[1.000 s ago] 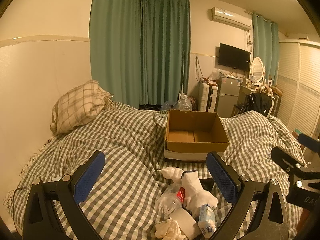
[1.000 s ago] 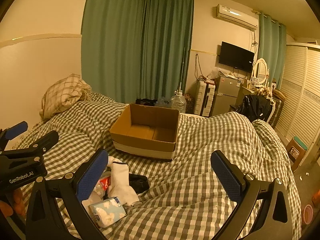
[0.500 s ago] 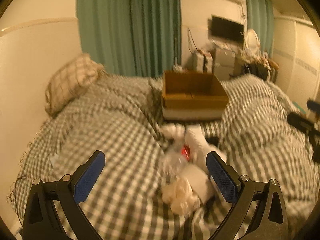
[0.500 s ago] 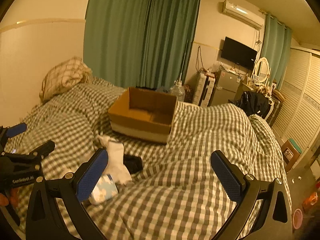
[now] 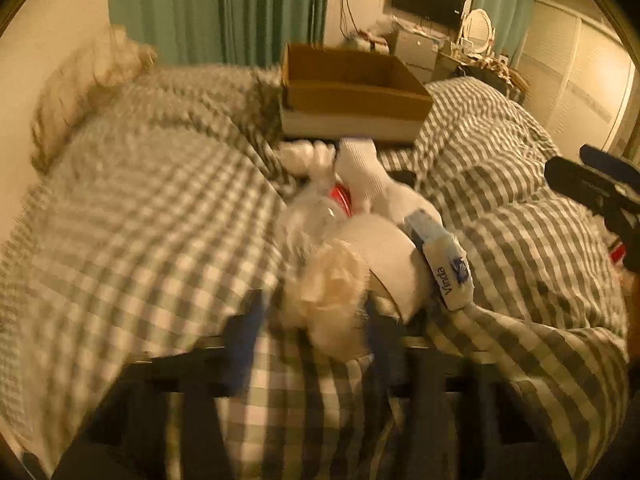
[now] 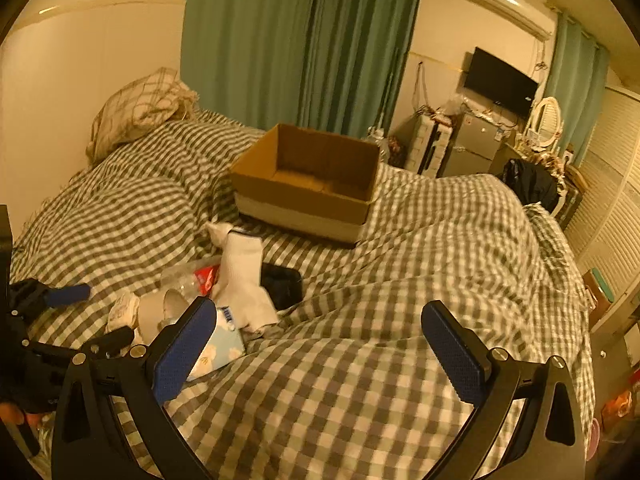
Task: Organize objects
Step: 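Grasp the crumpled white tissue with the left tool while the right tool grasps the blue Vinda tissue pack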
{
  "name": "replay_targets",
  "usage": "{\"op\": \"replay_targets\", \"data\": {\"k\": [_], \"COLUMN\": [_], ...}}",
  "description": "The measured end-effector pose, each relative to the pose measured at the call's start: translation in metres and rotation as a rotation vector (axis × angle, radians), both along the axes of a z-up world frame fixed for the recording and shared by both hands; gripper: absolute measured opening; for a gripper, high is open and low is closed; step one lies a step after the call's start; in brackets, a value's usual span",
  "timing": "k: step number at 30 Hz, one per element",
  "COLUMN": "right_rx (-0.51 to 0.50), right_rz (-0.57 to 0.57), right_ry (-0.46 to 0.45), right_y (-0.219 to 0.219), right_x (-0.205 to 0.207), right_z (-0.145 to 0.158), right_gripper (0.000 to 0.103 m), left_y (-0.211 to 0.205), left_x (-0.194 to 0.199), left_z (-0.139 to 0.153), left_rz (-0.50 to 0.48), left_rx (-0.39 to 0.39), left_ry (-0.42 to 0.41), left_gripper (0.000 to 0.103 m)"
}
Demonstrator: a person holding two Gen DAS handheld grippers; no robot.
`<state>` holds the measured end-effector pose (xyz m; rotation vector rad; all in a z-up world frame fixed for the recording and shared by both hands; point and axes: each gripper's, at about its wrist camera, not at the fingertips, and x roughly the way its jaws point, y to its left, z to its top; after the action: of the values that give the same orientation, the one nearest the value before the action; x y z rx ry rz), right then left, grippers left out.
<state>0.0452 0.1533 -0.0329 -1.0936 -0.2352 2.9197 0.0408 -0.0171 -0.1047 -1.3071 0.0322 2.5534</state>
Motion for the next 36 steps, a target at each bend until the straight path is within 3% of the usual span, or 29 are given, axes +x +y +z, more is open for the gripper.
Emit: {"op": "replay_targets", "data": {"k": [1,3,10,14,17,24,25,28,29,32,36], "right_rx": [-0.003,-0.010,0.013,0.077,0.108,0.139,0.132,0.114,0.115,0.099,0.070], "right_rz": [0.015,0.054,0.166,0.230,0.251,0.281,0.280,0.275,0.273,0.278,0.276], "right_ry": [-0.014,-0.041,-0.113,-0.209,-0.285,-0.382,-0.382,-0.399,-0.405,-0.376,-0.304], "right_y": [-0.003,-0.011,-0.044,-0.070,-0.080,-0.087,-0.086,-0.082,-0.081,-0.079,-0.075], "right_x": [-0.002,-0.005,-0.015,-0.026,-0.033,-0.043,-0.043,-0.044,-0.043,-0.037,-0.028], "right_z": [-0.004,-0.010,-0.026,-0.054,-0.074,-0.101,-0.101,-0.103,-0.104,-0.097,-0.078], "right_gripper": [0.103,0.103,0.103,0.100,0.087,0.081,0.078,0.042,0.035,0.020,0.012], "left_y": [-0.003,-0.008,-0.024,-0.033,-0.041,-0.044,-0.044,-0.045,-0.045,-0.046,-0.046], "left_x": [-0.004,-0.005,0.002,0.001,-0.002,-0.003,-0.003,-0.003,-0.002,-0.001,-0.001], "left_z": [-0.004,-0.002,0.035,0.048,0.048,0.038,0.038,0.037,0.037,0.037,0.039], "left_rz": [-0.002,0.006,0.055,0.079,0.086,0.089,0.089,0.091,0.092,0.092,0.090], "left_rx": [0.018,0.053,0.032,0.012,0.021,0.045,0.045,0.050,0.050,0.050,0.052], "left_ry": [-0.021,-0.018,0.143,0.197,0.194,0.167,0.167,0.169,0.170,0.171,0.176], "left_gripper": [0.017,0.014,0.013,0.013,0.013,0.013,0.013,0.013,0.013,0.013,0.013]}}
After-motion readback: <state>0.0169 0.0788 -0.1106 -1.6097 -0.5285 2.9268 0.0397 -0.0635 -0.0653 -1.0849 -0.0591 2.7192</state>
